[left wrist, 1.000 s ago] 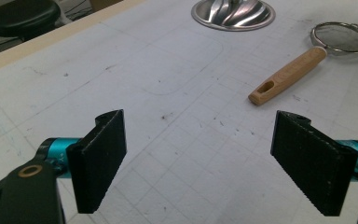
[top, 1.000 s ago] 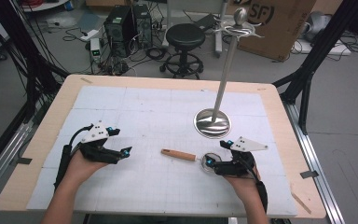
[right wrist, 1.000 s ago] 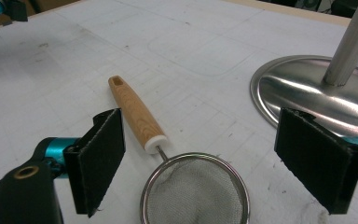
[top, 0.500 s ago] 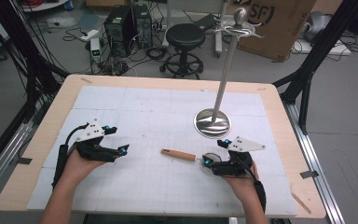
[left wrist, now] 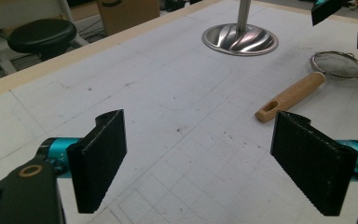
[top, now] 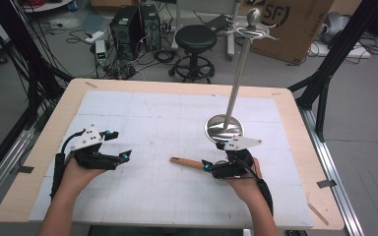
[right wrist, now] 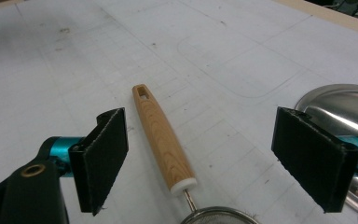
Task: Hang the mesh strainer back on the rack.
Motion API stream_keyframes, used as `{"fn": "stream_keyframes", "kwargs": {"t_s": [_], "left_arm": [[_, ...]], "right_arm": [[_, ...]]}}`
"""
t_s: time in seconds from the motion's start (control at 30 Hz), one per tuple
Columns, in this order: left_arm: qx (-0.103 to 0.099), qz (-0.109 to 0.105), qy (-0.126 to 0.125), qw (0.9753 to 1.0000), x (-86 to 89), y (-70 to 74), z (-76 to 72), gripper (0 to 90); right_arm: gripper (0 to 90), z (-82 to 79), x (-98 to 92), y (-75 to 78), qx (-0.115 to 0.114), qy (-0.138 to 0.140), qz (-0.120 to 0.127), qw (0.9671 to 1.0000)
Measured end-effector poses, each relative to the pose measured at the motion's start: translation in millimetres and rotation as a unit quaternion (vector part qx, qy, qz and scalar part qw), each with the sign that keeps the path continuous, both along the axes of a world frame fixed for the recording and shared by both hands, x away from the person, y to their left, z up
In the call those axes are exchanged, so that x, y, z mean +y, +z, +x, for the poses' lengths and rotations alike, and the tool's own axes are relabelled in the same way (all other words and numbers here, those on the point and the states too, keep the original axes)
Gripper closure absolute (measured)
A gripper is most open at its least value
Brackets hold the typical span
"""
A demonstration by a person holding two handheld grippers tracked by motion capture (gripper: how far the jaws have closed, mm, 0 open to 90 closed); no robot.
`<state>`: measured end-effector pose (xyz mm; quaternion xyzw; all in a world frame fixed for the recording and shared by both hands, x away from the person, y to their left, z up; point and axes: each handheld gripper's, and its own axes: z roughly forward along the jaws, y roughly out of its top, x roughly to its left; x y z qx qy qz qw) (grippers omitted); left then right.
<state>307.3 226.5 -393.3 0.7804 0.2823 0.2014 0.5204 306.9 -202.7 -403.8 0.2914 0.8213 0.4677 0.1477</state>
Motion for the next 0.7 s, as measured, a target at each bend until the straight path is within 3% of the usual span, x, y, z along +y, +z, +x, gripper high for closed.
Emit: {"fn": "stream_keyframes", "kwargs": {"t_s": [0.37,0.7], "left_arm": [[0.002,0.002,-0.001,1.0,-0.6,-1.0,0.8,18.9],[0.003,-0.007,-0.011,0.9999,-0.4,-1.0,0.8,18.7]], "right_arm": [[25.5,10.8,13.1,-12.9,0.027,0.025,-0.059,0.9976],[43.9,11.8,24.8,-19.3,0.068,0.056,-0.101,0.991]]}}
